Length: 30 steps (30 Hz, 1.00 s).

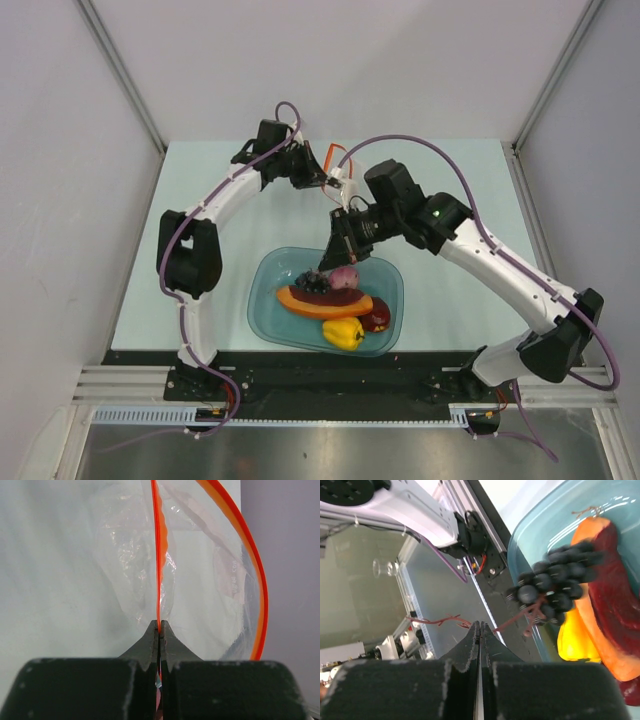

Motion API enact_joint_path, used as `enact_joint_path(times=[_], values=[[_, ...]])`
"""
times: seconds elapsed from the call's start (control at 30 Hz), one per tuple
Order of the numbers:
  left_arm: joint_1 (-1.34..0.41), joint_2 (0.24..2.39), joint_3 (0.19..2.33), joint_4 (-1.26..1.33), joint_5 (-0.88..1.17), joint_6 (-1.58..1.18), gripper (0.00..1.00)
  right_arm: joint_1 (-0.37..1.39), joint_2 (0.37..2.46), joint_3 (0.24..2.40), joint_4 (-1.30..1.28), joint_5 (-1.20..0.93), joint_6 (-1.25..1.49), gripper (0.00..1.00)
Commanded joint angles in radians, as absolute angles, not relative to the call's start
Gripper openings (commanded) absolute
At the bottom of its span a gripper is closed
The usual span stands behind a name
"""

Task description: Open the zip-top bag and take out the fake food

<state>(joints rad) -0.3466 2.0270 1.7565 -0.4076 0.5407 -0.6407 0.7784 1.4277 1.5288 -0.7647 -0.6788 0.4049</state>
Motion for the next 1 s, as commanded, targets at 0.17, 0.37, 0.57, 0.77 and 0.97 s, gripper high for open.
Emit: enact_joint_path(times=[0.17, 0.37, 0.57, 0.77, 0.97], values=[[-0.345, 1.970, 1.761, -0.399, 0.529, -0.609, 0.00, 0.827, 1.468, 1.517, -0.701, -0.709, 0.364, 0.00], [-0.345, 1.963, 1.753, -0.397, 0.529, -0.609, 0.00, 0.873, 1.523, 1.514, -0.702, -0.698, 0.350, 0.00], [-0.345, 1.950, 1.733, -0.393, 0.528, -0.607, 0.00, 0.879, 1.583, 1.511, -0.681, -0.724, 0.330, 0.00], [-0.344, 1.944, 1.727, -0.396, 0.526, -0.601, 0.00, 0.894, 1.664, 1.516, -0.609, -0.756, 0.331, 0.00], [-0.337, 1.942, 1.729, -0.402, 0.526, -0.595, 0.00, 0.907, 1.752, 1.554, -0.557, -0.767, 0.344, 0.00]])
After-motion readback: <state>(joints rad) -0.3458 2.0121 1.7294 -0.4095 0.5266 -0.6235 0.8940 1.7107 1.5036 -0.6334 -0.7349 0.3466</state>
